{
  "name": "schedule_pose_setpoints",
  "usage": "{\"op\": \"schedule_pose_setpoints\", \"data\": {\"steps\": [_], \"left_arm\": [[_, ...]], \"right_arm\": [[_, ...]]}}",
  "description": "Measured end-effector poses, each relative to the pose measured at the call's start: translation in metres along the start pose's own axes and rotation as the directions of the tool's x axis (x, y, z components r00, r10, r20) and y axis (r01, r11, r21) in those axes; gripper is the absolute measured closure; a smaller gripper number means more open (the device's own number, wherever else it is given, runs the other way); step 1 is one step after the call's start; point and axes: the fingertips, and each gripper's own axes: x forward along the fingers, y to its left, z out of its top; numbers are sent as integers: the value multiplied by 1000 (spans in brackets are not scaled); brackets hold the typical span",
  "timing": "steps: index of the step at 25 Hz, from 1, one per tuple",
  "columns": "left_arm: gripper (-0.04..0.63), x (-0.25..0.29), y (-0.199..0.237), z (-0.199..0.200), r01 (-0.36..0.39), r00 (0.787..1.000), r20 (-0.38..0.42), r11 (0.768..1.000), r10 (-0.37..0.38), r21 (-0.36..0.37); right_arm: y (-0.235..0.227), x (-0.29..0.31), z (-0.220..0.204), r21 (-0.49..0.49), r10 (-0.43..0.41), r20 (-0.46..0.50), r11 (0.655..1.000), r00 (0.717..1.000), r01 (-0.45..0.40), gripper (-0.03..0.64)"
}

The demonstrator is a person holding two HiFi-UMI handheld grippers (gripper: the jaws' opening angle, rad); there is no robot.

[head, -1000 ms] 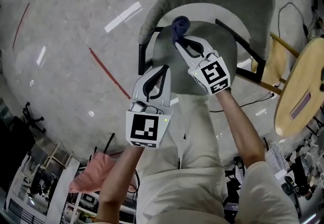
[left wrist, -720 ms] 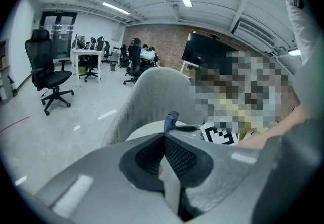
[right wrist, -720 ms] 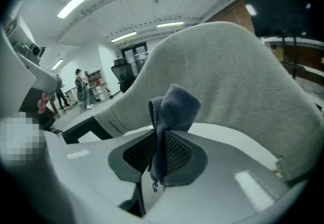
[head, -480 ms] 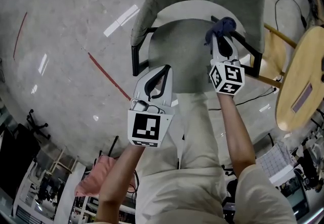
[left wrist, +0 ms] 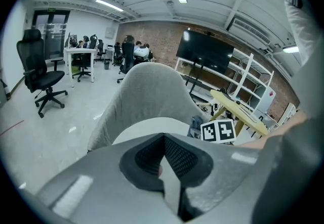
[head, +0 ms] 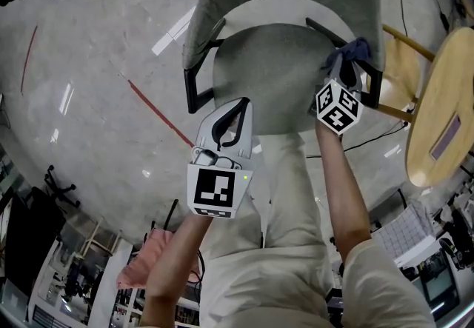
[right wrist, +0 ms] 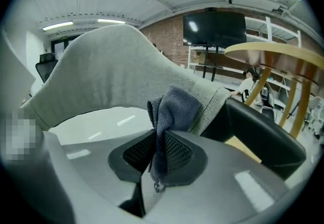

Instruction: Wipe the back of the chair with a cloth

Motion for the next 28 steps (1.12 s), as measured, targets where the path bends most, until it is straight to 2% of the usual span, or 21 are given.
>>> {"op": "schedule_pose_setpoints", "data": {"steps": [4,13,20,28], "left_arm": [[594,4,1,-3,-3,1000,-9,1000,3,-3],[594,10,7,-1,-11,1000,-21,1000,11,-13],[594,17,13,5,-16,1000,-21,1000,16,-19],[594,22,20,12,-25,1000,-8,999,25,-22]], "right_arm": [[-7,14,2,7,-20,-2,1000,1000,20,555],[4,47,26,-75,36,20,997,999,-34,555],[24,58,45,-106,70,53,992,996,-64,555],[39,65,55,-110,73,73,992,995,-64,555]]}}
